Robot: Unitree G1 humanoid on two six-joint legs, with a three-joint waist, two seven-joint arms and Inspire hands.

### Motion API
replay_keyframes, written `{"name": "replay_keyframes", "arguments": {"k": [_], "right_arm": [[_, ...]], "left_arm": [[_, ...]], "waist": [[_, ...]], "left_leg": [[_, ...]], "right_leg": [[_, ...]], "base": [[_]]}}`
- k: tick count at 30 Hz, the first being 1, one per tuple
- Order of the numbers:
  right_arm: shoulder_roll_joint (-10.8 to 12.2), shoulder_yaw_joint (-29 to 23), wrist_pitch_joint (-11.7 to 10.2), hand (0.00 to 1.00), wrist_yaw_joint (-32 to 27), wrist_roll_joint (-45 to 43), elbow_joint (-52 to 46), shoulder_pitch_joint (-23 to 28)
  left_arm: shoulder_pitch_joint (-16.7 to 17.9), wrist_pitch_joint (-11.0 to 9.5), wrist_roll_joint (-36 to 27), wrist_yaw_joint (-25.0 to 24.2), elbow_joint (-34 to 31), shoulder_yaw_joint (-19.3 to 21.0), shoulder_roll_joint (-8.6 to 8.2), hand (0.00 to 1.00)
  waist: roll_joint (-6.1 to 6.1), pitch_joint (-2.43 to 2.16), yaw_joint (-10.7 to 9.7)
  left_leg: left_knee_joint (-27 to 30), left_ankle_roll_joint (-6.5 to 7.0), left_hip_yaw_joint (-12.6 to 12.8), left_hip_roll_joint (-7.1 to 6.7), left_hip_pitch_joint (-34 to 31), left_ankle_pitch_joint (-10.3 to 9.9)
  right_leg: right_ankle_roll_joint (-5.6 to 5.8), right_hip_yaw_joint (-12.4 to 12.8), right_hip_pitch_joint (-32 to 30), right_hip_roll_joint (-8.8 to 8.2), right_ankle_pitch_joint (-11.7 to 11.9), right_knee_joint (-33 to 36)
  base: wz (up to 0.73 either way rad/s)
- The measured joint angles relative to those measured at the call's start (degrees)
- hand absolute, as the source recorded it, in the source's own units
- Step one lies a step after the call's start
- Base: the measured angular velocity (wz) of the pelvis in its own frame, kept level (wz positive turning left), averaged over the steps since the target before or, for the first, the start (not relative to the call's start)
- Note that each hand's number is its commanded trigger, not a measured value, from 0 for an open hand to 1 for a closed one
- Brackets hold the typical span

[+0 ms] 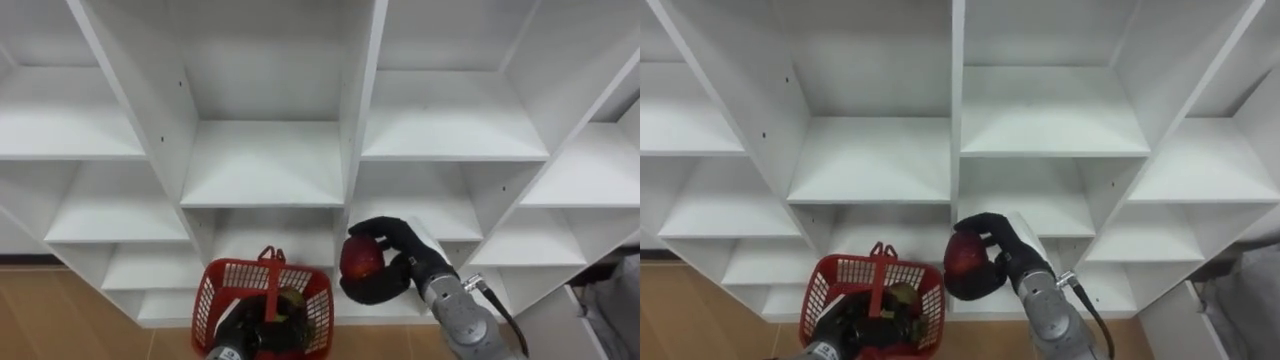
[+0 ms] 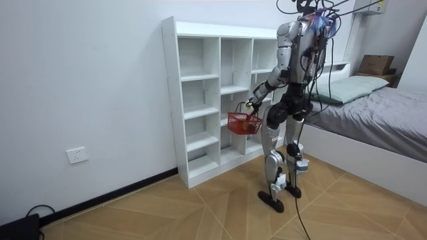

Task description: Collect fruits from the closet

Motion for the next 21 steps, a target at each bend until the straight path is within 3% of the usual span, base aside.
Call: {"name": "replay_keyframes", "arguments": {"k": [13, 21], "right_arm": [[0.2, 2.5, 0.6, 1.0, 3.6, 0.5, 0.0, 0.0], [0.1, 2.6, 1.4, 1.0, 4.1, 0.3, 0.0, 0.0]], "left_arm": [[0.0, 0.0, -0.1, 0.2, 0.0, -0.3, -0.27, 1.0], [0.0, 0.1, -0.1, 0.0, 0.3, -0.5, -0.6, 1.0]], "waist": [[-0.06, -0.04, 0.5], [-0.13, -0.05, 2.1]], "left_leg": [[0.0, 0.0, 0.0, -0.1, 0.2, 0.0], [0.0, 0.01, 0.0, -0.08, 0.8, 0.0]], "right_leg": [[0.1, 0.0, 0.1, 0.02, -0.1, -0.1], [0.1, 0.0, 0.3, 0.07, -0.1, 0.1]], "base": [[0.0], [-0.01]]}}
